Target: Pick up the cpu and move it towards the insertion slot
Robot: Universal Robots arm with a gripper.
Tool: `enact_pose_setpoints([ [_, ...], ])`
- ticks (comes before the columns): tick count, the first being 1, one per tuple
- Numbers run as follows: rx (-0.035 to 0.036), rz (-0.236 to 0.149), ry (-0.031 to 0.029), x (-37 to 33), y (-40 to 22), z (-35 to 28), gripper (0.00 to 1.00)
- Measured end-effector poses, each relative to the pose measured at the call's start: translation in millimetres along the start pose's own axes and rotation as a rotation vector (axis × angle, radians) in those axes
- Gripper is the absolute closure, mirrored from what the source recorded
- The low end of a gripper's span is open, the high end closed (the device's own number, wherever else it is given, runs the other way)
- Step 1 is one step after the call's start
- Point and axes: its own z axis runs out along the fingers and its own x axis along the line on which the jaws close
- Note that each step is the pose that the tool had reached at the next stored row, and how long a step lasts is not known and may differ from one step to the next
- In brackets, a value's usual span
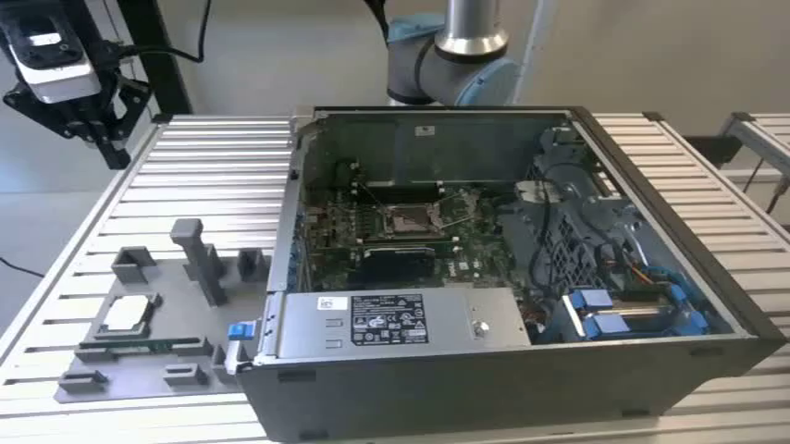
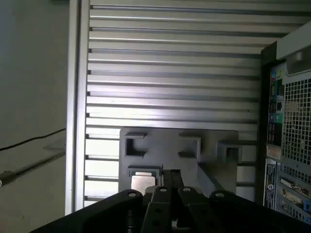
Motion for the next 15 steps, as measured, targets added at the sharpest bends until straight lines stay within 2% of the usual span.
enact_pose_setpoints([
  [13,0.0,0.0,0.0001,0.0,0.0,0.0,1.0],
  [15,0.0002,0.0,0.0001,3.4,0.1,-0.1,1.0],
])
